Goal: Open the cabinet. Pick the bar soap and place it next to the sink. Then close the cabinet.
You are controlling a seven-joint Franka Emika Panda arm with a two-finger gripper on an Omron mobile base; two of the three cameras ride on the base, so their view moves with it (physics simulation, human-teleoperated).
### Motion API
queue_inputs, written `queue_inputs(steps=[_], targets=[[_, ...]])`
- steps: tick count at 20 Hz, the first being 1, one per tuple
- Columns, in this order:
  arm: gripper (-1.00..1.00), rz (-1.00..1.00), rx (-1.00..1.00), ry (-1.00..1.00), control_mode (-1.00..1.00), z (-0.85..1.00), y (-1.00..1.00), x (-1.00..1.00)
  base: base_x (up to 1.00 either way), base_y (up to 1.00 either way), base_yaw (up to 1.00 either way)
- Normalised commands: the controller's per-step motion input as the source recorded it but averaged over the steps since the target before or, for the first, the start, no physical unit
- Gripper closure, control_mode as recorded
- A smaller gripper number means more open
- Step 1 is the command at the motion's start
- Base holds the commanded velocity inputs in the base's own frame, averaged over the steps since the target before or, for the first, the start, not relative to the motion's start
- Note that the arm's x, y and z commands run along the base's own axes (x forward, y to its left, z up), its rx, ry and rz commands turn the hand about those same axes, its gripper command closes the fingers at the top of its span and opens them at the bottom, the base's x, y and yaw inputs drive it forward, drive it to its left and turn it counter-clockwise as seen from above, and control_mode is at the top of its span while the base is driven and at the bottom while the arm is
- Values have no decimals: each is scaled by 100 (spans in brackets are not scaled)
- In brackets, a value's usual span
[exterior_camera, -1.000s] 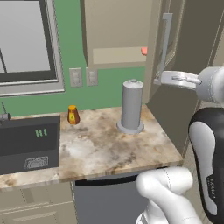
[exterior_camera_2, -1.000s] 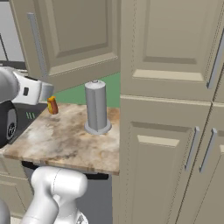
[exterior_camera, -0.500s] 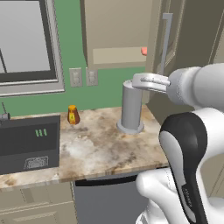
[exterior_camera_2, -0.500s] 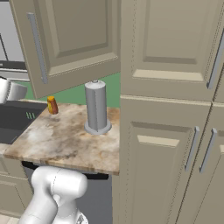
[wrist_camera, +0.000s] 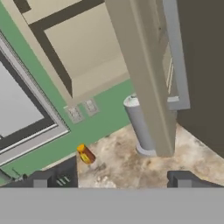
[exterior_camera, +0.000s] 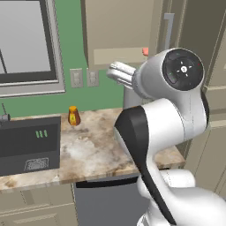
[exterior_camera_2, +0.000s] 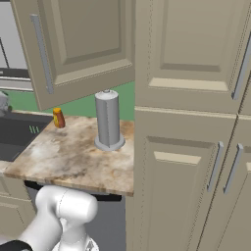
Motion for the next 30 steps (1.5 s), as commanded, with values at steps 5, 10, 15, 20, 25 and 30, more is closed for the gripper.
queue_inputs(steps=[5,10,15,20,25,30], targets=[[-100,-33,19,0,-100,-1,14,30,0,0,0],[-100,-15,23,-7,-100,-13,-8,28,0,0,0],[-100,-3,18,-17,-100,-18,-14,29,0,0,0],[-100,-7,8,-26,-100,-22,-14,20,0,0,0],[-100,-11,10,-15,-100,-11,-8,27,0,0,0],[-100,-21,14,0,-100,0,0,24,0,0,0]])
